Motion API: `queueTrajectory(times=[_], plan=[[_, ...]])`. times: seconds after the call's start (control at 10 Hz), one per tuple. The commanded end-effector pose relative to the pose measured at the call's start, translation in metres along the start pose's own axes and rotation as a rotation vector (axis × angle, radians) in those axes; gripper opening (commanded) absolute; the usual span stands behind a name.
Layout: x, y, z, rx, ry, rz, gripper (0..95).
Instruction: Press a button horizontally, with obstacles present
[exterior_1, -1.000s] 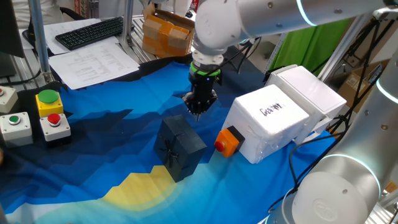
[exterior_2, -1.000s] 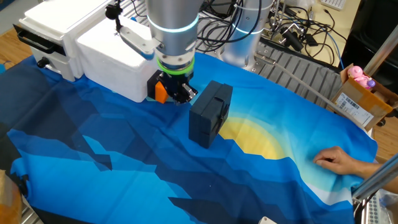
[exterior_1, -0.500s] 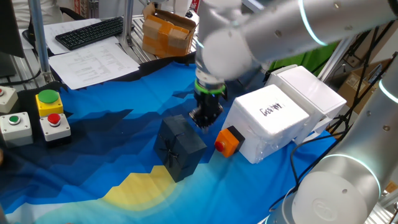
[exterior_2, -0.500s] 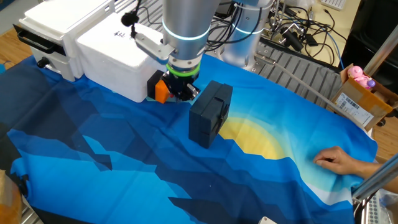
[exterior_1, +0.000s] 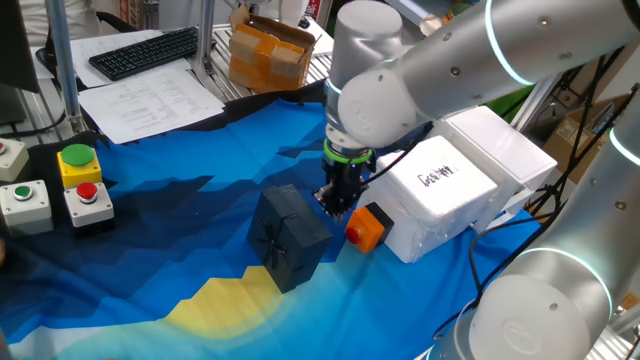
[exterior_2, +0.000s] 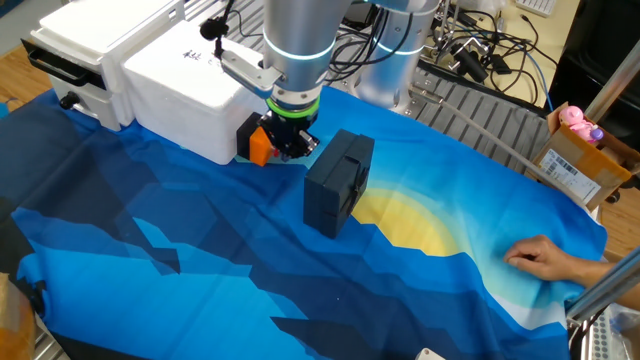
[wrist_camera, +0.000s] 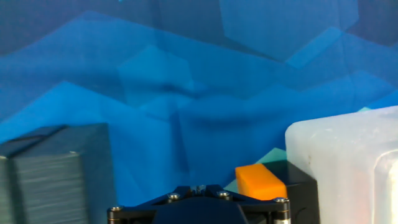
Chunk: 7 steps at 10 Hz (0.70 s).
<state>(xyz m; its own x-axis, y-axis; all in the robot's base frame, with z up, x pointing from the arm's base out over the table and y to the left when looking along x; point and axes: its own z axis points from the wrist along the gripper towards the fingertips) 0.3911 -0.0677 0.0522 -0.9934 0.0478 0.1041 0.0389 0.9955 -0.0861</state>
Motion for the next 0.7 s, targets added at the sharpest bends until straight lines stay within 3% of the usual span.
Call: queueTrajectory(times=[0.1,0.2,0.4,0.7], plan=[[0.007,-0.001,0.002,0.013,-0.007,0.005,0.0],[0.01,-0.002,0.004,0.018,-0.01,0.0,0.0],[0.012,-0.002,0.009,0.062,-0.01,-0.03,0.0],[0.018,-0.005,0.015,0.083,-0.016,-0.039,0.0]])
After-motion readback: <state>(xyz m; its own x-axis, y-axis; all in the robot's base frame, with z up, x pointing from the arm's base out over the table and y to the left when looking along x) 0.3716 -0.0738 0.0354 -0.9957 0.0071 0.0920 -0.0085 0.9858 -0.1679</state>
